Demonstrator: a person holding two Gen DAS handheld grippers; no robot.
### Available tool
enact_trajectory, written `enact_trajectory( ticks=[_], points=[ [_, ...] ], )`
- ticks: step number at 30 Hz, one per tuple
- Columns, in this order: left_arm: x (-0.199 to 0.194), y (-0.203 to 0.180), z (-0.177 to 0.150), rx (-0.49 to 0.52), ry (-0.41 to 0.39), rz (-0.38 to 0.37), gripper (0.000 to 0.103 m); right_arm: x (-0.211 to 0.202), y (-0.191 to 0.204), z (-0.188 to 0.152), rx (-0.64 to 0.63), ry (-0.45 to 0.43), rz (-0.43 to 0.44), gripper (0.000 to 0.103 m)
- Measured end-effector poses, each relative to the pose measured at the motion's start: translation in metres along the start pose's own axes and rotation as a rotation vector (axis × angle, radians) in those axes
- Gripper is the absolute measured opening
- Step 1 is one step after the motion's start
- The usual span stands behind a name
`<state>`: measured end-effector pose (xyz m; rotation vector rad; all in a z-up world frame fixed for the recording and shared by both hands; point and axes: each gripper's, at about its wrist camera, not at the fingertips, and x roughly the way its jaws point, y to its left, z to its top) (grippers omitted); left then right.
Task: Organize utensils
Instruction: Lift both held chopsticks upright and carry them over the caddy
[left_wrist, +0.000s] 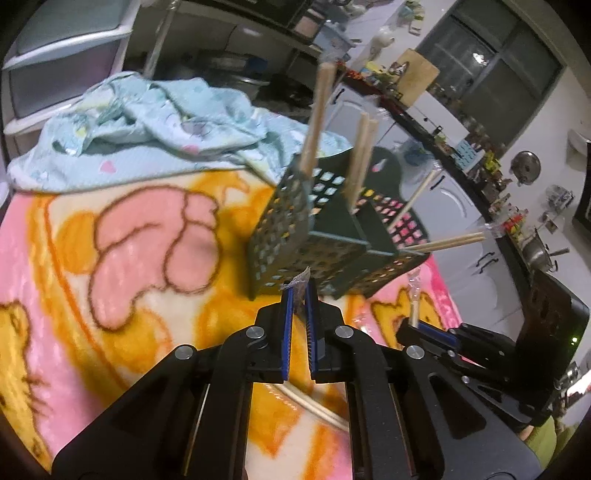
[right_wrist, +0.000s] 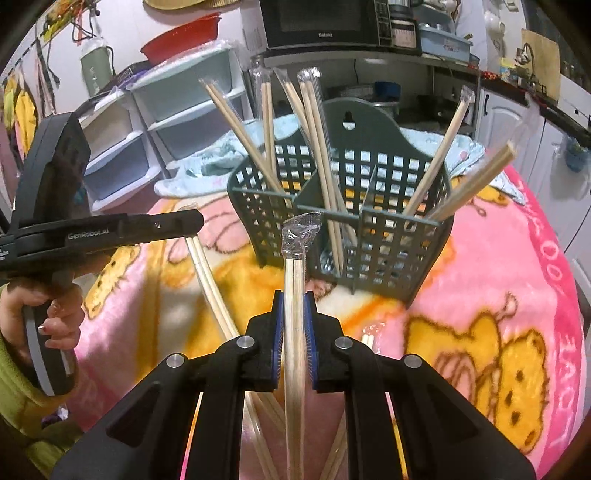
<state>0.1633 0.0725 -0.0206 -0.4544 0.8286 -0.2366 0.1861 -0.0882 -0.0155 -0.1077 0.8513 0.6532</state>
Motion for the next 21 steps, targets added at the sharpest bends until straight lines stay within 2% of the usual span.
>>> enact_trajectory(
  ticks=[21],
  points=[
    [-0.026, -0.067, 0.014, 0.142, -0.068, -0.093, 0.003, -0.048, 0.010, 0.015, -0.040, -0.135, -0.002, 0.010]
  ],
)
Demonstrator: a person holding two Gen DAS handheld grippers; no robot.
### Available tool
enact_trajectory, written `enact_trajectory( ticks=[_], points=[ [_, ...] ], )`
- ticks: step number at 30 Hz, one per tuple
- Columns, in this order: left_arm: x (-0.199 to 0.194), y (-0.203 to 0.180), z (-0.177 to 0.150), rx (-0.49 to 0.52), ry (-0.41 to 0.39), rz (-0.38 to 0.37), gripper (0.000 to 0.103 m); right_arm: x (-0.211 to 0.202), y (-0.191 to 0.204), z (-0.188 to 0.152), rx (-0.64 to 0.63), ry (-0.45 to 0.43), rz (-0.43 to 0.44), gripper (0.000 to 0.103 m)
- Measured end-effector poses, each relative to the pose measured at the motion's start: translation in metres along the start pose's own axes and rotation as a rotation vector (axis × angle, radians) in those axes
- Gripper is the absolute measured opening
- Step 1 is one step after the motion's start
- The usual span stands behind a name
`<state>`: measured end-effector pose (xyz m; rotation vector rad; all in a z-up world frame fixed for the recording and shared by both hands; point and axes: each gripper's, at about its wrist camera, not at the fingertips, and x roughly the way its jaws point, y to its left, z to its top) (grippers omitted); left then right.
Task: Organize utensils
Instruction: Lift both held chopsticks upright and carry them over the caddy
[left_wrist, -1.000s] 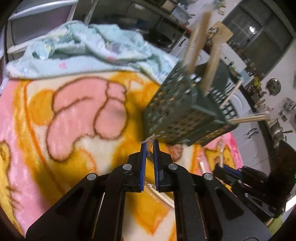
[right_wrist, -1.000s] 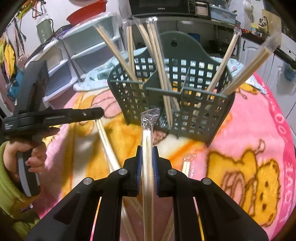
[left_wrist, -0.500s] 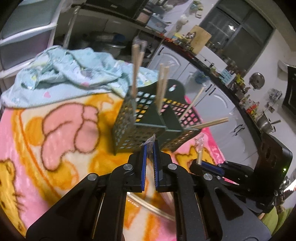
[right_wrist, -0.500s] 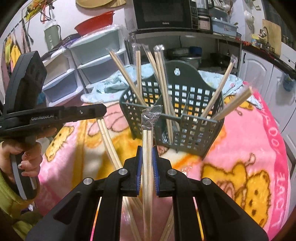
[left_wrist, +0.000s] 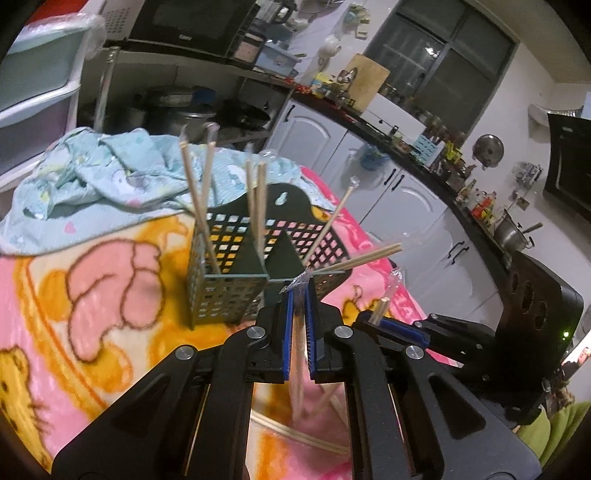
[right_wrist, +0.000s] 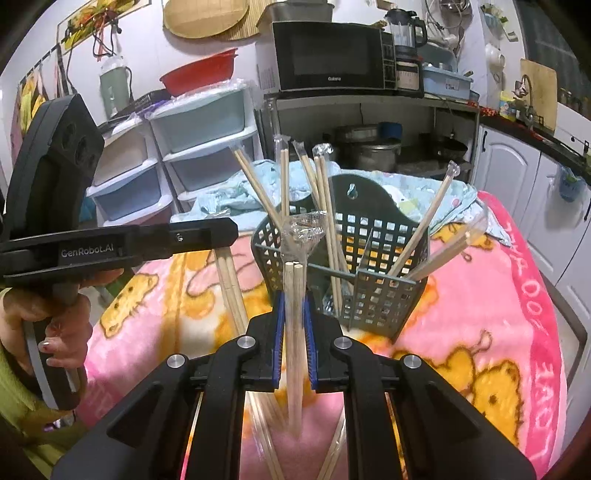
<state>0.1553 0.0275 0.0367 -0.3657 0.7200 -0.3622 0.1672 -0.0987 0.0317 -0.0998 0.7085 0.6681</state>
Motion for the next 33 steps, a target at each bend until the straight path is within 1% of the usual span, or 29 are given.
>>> enact_trajectory(
  ticks=[1, 9, 18, 26, 33],
  points=[
    [-0.001, -0.001, 0.001, 0.004, -0.003, -0.003, 0.003, -0.002, 0.000, 0.001, 0.000, -0.005, 0.000, 0.006],
    [-0.003, -0.018, 0.008, 0.040, -0.022, -0.032, 0.003, -0.016, -0.002, 0.005, 0.009, -0.051, -0.011, 0.006],
    [-0.012, -0.031, 0.020, 0.065, -0.063, -0.059, 0.003, -0.039, -0.008, 0.019, 0.022, -0.123, -0.030, 0.006],
    [-0.025, -0.043, 0.038, 0.101, -0.120, -0.072, 0.003, -0.052, -0.013, 0.033, 0.023, -0.177, -0.045, 0.006],
    [-0.043, -0.050, 0.062, 0.129, -0.189, -0.073, 0.003, -0.069, -0.013, 0.055, 0.009, -0.254, -0.053, 0.006]
  ],
)
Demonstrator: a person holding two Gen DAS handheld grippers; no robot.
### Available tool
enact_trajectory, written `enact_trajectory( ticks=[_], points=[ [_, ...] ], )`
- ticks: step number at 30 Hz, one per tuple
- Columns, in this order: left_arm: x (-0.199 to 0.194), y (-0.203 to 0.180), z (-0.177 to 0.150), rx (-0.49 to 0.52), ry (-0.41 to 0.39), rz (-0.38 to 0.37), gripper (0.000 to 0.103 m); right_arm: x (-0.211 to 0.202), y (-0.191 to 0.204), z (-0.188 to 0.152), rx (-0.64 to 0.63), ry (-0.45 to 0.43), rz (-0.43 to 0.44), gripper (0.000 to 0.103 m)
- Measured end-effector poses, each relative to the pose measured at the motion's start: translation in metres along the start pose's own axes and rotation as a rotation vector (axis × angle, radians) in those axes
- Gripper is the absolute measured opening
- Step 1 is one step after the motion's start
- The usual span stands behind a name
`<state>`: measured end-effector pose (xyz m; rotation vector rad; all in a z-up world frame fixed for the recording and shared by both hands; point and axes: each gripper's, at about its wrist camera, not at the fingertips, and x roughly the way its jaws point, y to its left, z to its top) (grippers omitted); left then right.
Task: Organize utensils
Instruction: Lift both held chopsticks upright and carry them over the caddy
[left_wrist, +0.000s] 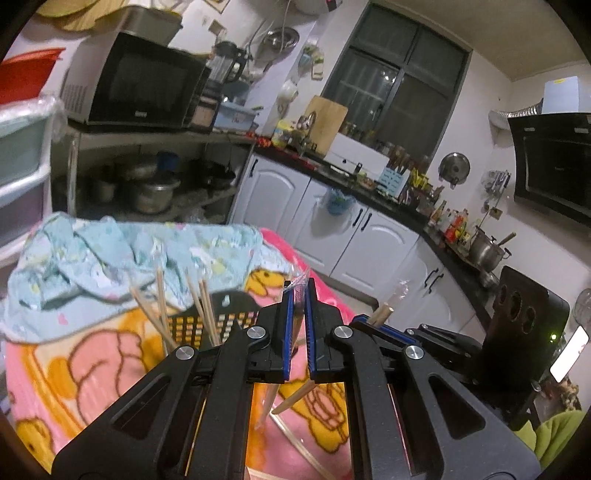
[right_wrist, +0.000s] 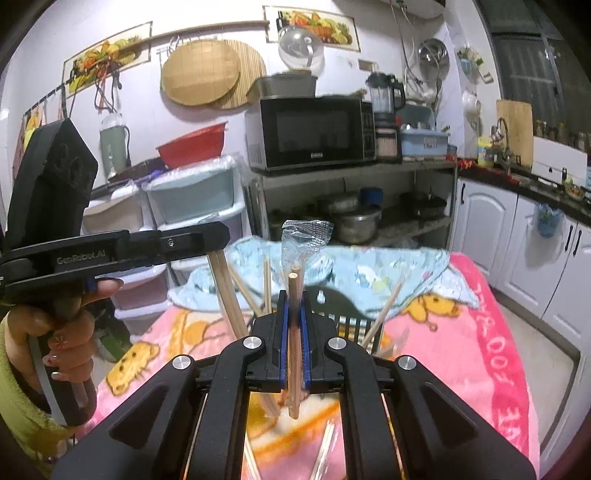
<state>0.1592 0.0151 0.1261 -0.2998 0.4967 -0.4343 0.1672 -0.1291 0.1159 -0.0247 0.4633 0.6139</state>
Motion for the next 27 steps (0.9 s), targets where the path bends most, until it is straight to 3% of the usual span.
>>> enact_trajectory(
  ticks=[16, 27],
  points=[
    [-0.027, -0.002, 0.060, 0.046, -0.150, 0.041, 0.003, -0.024, 0.000, 0.058, -0.052, -0.170, -0.019, 0.006],
    [-0.019, 0.024, 0.078, 0.000, -0.184, 0.101, 0.003, -0.027, -0.011, 0.078, -0.066, -0.239, -0.056, 0.006]
  ],
)
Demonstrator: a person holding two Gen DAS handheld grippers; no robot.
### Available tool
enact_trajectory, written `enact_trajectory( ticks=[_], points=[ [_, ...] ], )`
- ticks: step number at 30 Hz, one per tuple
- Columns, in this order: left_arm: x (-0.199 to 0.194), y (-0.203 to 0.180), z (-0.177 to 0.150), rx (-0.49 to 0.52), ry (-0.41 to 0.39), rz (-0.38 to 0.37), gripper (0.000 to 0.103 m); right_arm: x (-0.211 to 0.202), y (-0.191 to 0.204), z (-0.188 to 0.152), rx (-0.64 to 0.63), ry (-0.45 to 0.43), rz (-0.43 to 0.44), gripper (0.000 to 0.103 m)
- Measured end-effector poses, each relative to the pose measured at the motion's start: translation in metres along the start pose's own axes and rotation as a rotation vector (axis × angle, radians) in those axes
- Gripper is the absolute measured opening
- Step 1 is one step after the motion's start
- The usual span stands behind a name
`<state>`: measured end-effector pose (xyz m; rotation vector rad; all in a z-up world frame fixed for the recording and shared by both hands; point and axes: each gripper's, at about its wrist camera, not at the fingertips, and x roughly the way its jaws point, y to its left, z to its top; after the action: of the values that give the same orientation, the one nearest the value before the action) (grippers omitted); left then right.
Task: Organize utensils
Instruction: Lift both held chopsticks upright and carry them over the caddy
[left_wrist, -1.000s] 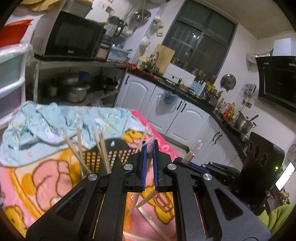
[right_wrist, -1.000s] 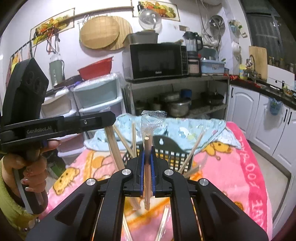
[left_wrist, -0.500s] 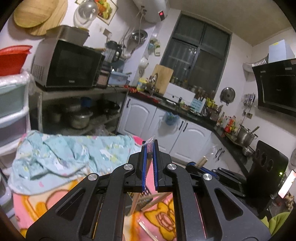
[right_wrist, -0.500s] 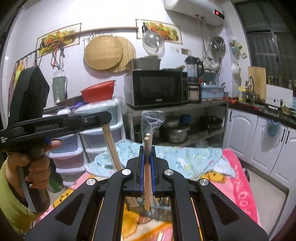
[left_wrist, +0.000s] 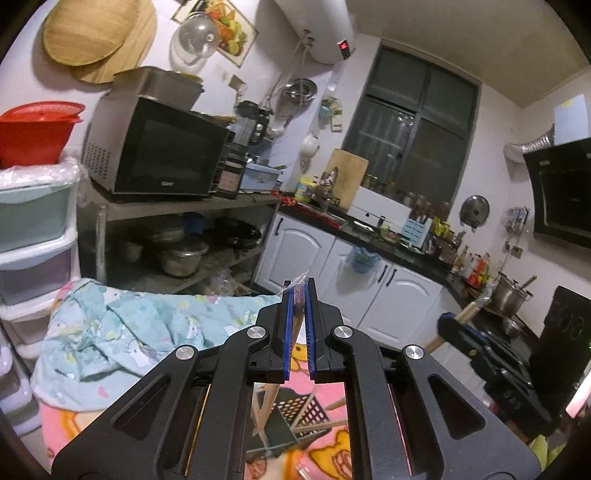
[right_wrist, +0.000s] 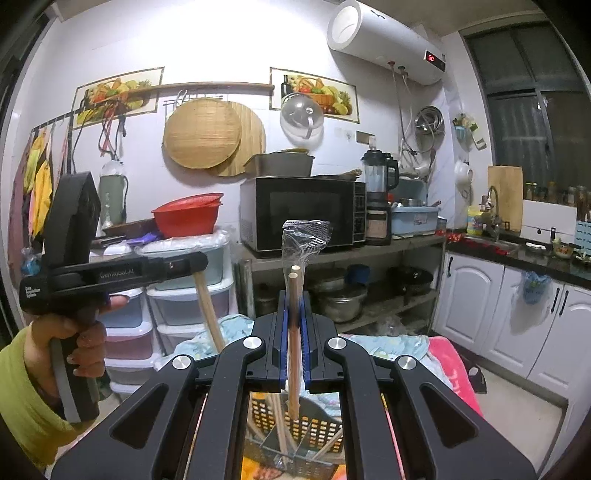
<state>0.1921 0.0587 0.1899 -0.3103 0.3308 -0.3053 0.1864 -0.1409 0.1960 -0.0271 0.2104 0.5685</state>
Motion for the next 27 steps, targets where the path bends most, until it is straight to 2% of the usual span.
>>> enact_trajectory(
  ticks=[10, 27],
  points=[
    [0.015, 0.016, -0.013, -0.034, 0.018, 0.012, 0.003, 0.016, -0.009, -0.015, 0.013, 0.026, -0.041, 0.006],
    [0.040, 0.034, -0.043, -0.058, 0.077, 0.038, 0.003, 0.052, -0.015, -0.052, 0.041, 0.126, -0.061, 0.006]
  ],
)
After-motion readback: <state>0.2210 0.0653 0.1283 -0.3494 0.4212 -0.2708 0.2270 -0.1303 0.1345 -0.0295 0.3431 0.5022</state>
